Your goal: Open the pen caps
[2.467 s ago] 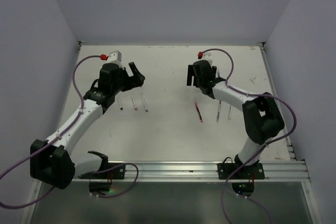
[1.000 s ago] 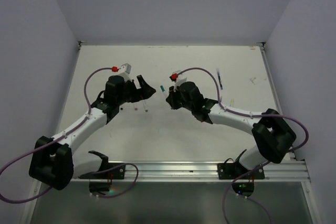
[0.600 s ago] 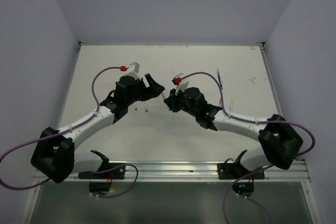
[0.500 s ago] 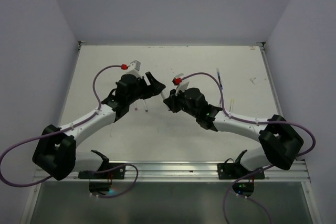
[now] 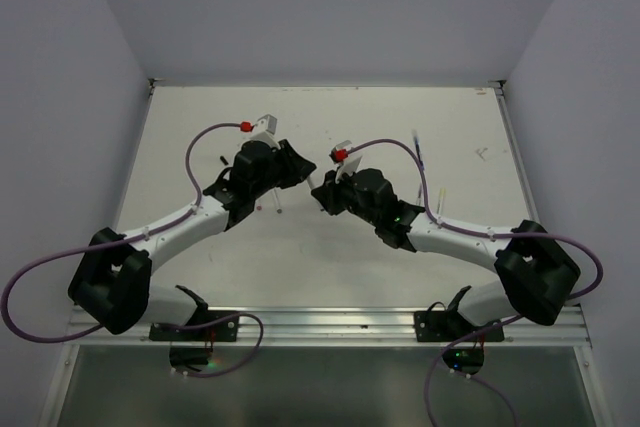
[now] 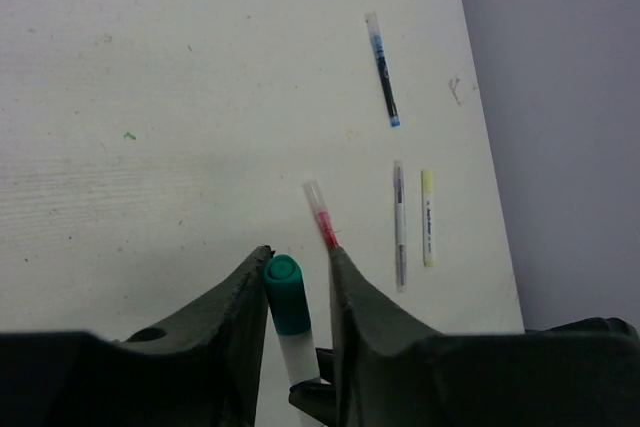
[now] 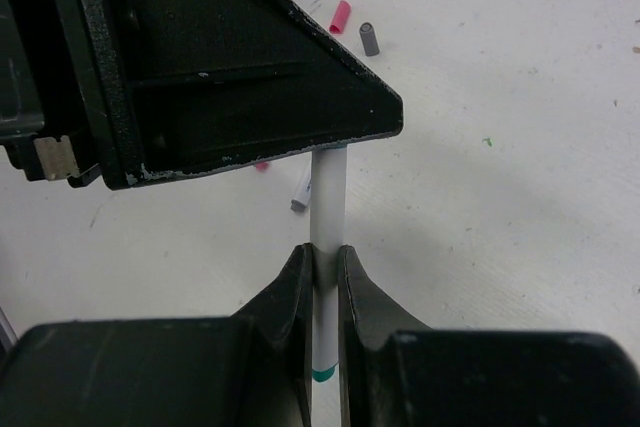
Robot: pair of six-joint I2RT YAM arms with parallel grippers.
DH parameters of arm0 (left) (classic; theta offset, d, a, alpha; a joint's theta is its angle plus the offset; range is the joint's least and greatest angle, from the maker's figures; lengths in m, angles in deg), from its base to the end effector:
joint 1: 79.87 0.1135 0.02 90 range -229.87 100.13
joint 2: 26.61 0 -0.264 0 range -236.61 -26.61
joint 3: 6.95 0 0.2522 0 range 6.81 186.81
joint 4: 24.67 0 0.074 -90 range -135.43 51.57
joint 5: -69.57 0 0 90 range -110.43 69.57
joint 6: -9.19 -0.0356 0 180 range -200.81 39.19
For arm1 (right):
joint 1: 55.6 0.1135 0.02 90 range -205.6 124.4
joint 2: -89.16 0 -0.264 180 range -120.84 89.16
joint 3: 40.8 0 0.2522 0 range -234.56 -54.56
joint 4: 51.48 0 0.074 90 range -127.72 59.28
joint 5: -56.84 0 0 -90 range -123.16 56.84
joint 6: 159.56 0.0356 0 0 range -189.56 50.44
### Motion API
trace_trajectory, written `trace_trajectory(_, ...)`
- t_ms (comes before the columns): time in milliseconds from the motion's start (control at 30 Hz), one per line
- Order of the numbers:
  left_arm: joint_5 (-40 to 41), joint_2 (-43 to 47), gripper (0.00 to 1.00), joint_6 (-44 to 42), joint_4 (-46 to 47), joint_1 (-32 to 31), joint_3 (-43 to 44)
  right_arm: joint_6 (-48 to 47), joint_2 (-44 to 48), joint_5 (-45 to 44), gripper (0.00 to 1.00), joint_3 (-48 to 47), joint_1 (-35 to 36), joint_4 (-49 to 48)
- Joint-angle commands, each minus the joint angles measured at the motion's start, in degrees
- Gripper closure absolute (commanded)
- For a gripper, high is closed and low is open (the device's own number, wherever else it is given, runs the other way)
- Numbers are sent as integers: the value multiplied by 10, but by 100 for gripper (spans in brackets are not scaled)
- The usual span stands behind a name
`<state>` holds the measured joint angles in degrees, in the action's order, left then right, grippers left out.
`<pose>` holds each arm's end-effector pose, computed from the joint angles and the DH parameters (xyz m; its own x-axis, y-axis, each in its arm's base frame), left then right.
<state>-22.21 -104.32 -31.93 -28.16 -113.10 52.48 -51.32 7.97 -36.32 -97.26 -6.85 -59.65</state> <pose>0.2546 -0.1681 0.2517 -0.6348 -0.4843 -0.6021 0.1424 0.6925 -0.7072 0.2083 0.2345 0.2377 -0.4025 0.0150 -0.9153 -0.6211 0.7301 0.2851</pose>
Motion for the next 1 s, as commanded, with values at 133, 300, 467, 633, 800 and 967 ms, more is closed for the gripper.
trace_trajectory(133, 30, 0, 97, -6, 29, -6, 19, 7, 20, 11, 100, 5, 4, -41)
trace_trajectory(300, 20, 12, 100, -11, 36, -6, 4, 20, 11, 19, 62, 0, 4, -56)
trace_trajectory(467, 5, 34, 100, -13, 43, -6, -12, 20, -10, 23, 51, -21, 5, -55)
trace_trajectory(633, -14, 46, 100, -13, 62, -6, -20, 20, -26, 27, 64, -42, 5, -43)
trace_trajectory(800, -18, 46, 100, -19, 70, -6, -3, 21, -21, 29, 100, -37, 4, -29)
trace_trajectory(967, -4, 42, 100, -32, 56, 9, 43, 13, 1, 27, 100, -8, 5, -22)
